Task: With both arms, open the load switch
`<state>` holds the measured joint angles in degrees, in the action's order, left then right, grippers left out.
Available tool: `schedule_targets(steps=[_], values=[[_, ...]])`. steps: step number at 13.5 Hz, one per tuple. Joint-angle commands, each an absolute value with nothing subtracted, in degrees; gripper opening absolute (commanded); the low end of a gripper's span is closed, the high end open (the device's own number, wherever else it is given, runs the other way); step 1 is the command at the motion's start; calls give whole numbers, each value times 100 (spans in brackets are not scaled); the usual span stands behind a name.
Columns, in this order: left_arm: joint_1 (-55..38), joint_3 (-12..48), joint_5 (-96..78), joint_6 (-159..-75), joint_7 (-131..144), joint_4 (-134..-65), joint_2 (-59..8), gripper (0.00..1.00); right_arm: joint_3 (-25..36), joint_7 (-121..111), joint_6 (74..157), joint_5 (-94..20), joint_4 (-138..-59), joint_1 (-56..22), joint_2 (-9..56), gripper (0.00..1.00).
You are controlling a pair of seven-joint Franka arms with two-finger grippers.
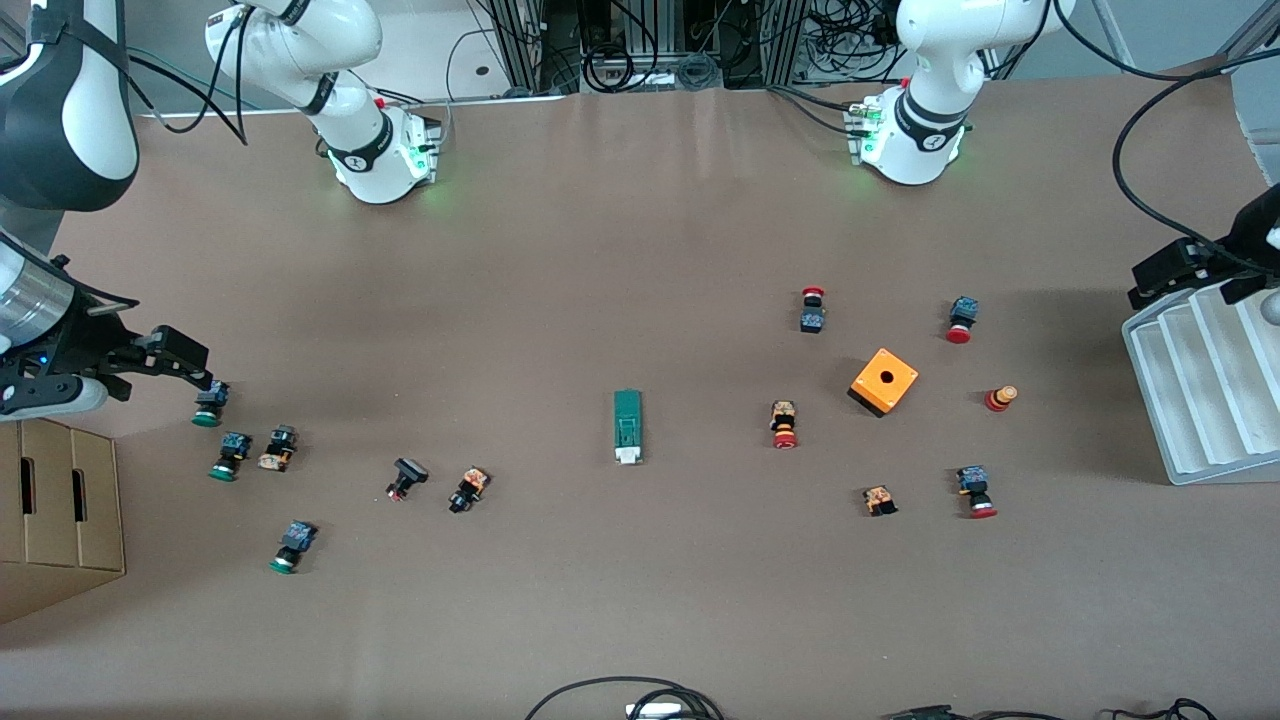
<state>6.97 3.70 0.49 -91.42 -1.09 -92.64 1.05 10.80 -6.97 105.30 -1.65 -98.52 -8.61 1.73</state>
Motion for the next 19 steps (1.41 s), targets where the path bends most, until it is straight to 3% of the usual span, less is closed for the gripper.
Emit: schedule_targets(steps=[1, 9, 14, 19], values=[[738, 422, 114, -9193, -149, -9281, 123, 100, 1107, -711, 10599, -97, -9773, -896, 237, 100], [686, 474, 237, -9141, -167, -8903, -158, 100, 1107, -677, 10626, -97, -9738, -888, 246, 100], [668, 1036, 237, -9185, -167, -8552, -632, 100, 1107, -677, 10644, -97, -9729, -888, 246, 100], [572, 1142, 150, -9211, -202, -8508, -967, 100, 1107, -686, 10626, -97, -9729, -879, 246, 100]])
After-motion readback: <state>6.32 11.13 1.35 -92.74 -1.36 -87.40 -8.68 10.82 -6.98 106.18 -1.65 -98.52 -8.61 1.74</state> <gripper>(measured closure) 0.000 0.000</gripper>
